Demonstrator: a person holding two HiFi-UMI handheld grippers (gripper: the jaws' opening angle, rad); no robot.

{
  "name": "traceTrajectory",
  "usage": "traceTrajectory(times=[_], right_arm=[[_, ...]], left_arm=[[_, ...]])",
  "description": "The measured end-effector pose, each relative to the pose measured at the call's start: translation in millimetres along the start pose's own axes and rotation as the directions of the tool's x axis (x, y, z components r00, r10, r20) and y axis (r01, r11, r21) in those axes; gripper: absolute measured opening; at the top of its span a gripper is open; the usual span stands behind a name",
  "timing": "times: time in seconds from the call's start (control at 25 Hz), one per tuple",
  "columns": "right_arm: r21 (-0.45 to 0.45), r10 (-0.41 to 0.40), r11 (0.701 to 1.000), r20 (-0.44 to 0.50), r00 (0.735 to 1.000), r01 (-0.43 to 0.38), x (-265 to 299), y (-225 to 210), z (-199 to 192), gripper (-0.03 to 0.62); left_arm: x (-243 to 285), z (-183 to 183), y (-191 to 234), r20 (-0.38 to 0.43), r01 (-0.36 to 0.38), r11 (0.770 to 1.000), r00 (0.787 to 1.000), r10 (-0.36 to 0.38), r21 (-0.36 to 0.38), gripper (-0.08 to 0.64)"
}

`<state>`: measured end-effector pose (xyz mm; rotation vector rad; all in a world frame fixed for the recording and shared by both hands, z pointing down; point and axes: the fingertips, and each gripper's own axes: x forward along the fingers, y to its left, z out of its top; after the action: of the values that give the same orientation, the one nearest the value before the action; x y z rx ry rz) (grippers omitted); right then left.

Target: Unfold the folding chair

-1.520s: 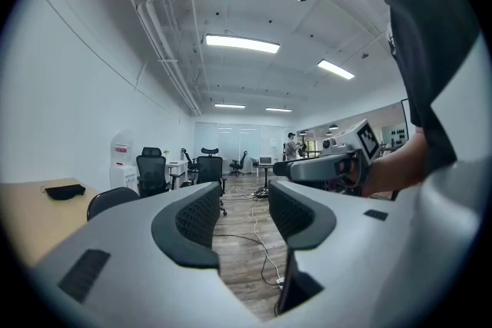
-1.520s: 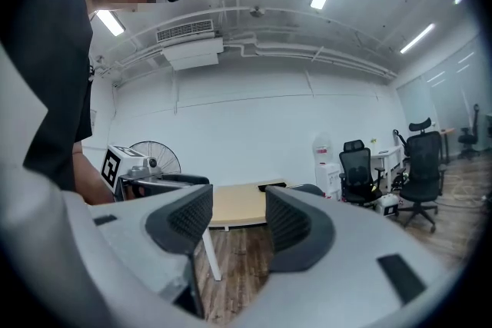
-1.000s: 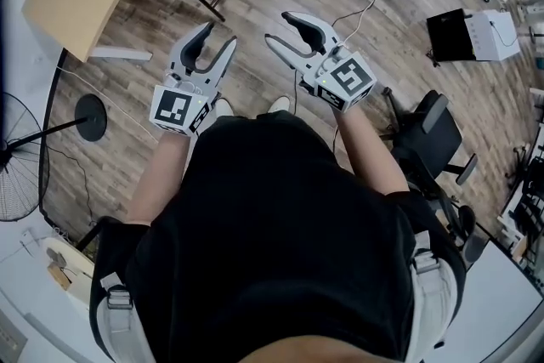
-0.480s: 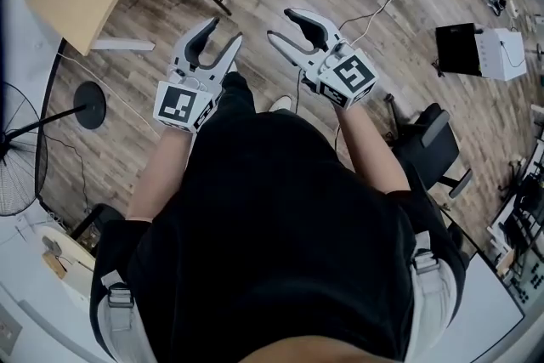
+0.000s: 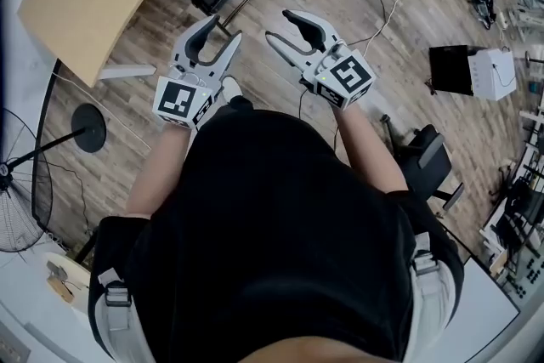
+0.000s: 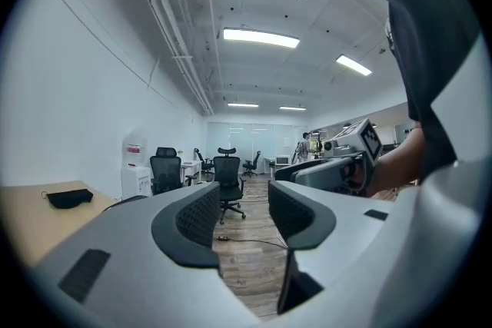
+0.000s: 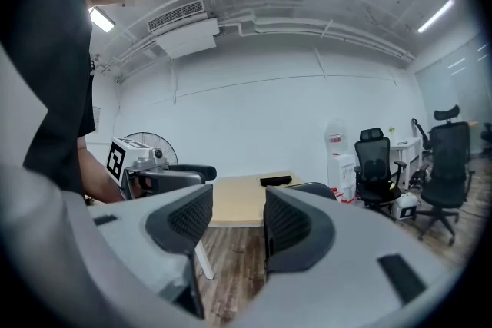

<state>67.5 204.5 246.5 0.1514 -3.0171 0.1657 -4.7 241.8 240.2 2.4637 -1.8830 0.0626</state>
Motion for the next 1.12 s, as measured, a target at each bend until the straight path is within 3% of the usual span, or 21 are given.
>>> traceTrajectory(times=[0.44,0.84,1.12], right_arm=[[0.015,-0.051,0.999,-0.032,0.998,0.051,134,-33,10,0.213],[0.034,-0.027,0.999,-0.064,0.998,0.029,178,-78,8,0.213],[0.027,0.040,0.999,-0.042,0.998,-0.039,213,-146,16,0.213]], left_arm=[[14,-10,139,-0.014,0.047,0.999,0.999,-0.047,-0.016,0.192],[50,-14,193,-0.016,0.011,0.999,1.000,-0.011,-0.041,0.192],[103,-10,232,-0.034,-0.055,0.998,0.998,0.055,-0.011,0.192]])
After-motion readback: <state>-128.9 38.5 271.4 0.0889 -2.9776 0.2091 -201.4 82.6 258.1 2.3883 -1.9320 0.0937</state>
